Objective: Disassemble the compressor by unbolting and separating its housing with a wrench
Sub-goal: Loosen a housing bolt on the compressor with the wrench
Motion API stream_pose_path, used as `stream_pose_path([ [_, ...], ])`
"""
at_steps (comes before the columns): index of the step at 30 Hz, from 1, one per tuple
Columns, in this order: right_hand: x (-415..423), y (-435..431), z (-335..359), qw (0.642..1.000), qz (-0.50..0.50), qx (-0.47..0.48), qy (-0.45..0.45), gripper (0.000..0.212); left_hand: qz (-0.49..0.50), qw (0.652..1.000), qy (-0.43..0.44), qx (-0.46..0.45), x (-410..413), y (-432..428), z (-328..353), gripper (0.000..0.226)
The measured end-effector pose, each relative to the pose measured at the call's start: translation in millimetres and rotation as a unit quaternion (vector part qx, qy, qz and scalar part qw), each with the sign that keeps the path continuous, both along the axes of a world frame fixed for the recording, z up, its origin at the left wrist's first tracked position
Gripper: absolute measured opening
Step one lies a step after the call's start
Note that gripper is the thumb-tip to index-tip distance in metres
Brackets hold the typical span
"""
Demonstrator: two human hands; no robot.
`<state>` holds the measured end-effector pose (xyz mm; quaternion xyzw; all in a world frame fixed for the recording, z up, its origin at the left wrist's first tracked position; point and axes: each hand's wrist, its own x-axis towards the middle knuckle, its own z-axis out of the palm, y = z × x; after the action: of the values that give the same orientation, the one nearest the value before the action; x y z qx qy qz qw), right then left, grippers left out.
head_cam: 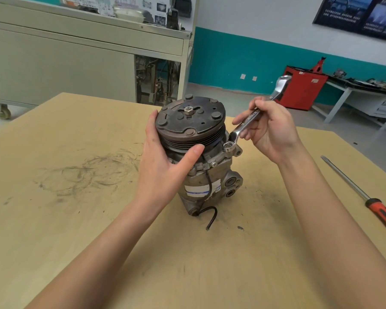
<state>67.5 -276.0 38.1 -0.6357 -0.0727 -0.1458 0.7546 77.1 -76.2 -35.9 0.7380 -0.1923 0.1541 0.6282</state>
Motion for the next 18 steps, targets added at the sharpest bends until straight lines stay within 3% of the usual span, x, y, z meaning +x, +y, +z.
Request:
stream_pose_path([
  [3,-16.2,2.6,2.3,0.996,-0.072,-0.022,-0.054,0.031,0.001,1.0,-0.002,0.003,0.2,0.2,-0.4,0.105],
  [6,-43.1,15.7,-6.6,0.97,-0.179,-0.096,-0.136,0.031,0.002,1.0,-0.002,0.004,0.7,0.1,-1.1,0.105],
  [11,-76.1,40.2,-32.8,0.903,-0.193,-0.255,-0.287,0.026,0.003,1.0,-0.003,-0.002,1.1,-0.5,-1.5,0.104],
  [15,-84.2,41.6,-50.6,0.815,-0.239,-0.399,-0.345,0.027,0.008,1.0,-0.008,0.0,0.7,-0.5,-1.8,0.104],
  [18,-88.1,39.3,-56.6,0.803,-0.256,-0.406,-0.353,0.022,0.008,1.0,-0.009,0.002,0.4,-0.4,-2.0,0.105],
])
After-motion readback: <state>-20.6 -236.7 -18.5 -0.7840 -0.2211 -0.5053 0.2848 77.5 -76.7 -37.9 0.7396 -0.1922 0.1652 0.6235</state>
